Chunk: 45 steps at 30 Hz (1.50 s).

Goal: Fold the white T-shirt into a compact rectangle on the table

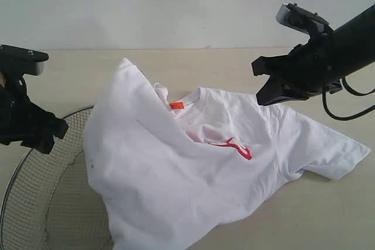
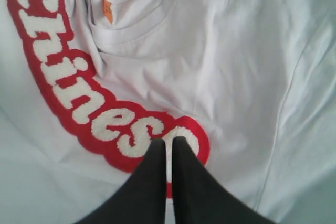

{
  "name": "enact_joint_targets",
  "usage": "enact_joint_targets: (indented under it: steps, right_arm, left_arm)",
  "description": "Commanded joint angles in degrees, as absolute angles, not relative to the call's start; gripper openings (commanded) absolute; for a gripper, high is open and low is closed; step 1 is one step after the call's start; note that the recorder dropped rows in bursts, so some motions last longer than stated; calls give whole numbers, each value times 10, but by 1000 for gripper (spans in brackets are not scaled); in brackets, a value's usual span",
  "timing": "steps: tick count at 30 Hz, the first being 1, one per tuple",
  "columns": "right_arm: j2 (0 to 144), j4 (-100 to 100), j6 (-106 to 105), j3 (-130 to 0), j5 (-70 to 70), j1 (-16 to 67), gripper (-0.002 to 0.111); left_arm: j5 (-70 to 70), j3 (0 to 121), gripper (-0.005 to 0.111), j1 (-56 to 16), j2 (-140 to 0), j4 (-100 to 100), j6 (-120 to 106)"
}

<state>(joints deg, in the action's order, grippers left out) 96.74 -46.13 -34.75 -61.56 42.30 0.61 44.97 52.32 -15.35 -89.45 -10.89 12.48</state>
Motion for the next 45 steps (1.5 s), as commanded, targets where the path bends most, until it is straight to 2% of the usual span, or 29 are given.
enact_joint_targets:
  steps: [1, 9, 11, 13, 19, 32, 38, 45]
  right_arm:
    - [958, -476, -367, -611, 435, 6, 0]
    - [958, -476, -372, -611, 438, 6, 0]
    - [958, -477, -372, -611, 438, 6, 0]
    - [958, -476, -374, -611, 438, 6, 0]
    - [958, -476, -376, -611, 433, 6, 0]
    - [964, -468, -379, -611, 443, 6, 0]
    - [1013, -468, -365, -586, 388, 7, 0]
    - [1083, -490, -383, -626, 356, 60, 0]
  left_arm:
    - [441, 519, 62, -152, -928, -97, 129]
    - [427, 519, 61, -151, -979, -103, 129]
    - [421, 519, 57, -151, -987, -103, 129]
    - [420, 519, 46, -151, -991, -103, 129]
    - [418, 519, 4, -144, -992, -133, 154]
    - [450, 519, 5, -79, -991, -190, 175]
    - [458, 521, 5, -77, -980, -195, 172]
    - [465, 521, 5, -77, -970, -195, 165]
